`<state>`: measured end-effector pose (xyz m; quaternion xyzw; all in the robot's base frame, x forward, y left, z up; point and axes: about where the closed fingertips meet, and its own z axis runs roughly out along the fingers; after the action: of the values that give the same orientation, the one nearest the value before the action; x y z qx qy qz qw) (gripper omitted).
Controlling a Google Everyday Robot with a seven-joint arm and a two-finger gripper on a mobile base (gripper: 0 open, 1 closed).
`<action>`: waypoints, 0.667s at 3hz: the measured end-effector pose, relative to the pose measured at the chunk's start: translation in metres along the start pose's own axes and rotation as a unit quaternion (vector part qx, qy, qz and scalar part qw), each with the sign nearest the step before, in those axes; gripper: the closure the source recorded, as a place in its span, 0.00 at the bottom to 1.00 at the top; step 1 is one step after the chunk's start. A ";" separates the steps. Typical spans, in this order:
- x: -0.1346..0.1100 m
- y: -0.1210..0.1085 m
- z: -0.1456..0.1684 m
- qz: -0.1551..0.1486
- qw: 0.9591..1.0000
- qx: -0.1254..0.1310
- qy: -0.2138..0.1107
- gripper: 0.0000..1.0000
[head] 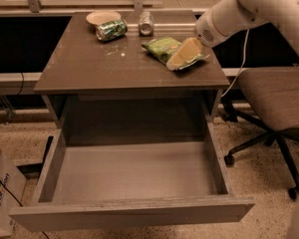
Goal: Place green jalapeno chip bag into top drawer
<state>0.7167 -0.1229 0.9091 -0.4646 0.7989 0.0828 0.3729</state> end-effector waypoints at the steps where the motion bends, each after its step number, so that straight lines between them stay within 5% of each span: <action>1: -0.001 -0.011 0.048 0.019 0.999 -0.033 -0.002 0.00; 2: 0.005 -0.026 0.084 0.049 0.997 -0.053 -0.010 0.00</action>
Offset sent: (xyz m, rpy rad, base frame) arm 0.1047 0.0242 -0.0794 0.1672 0.1572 -0.0140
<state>0.7796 -0.1000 0.8517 -0.4428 0.8116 0.1480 0.3512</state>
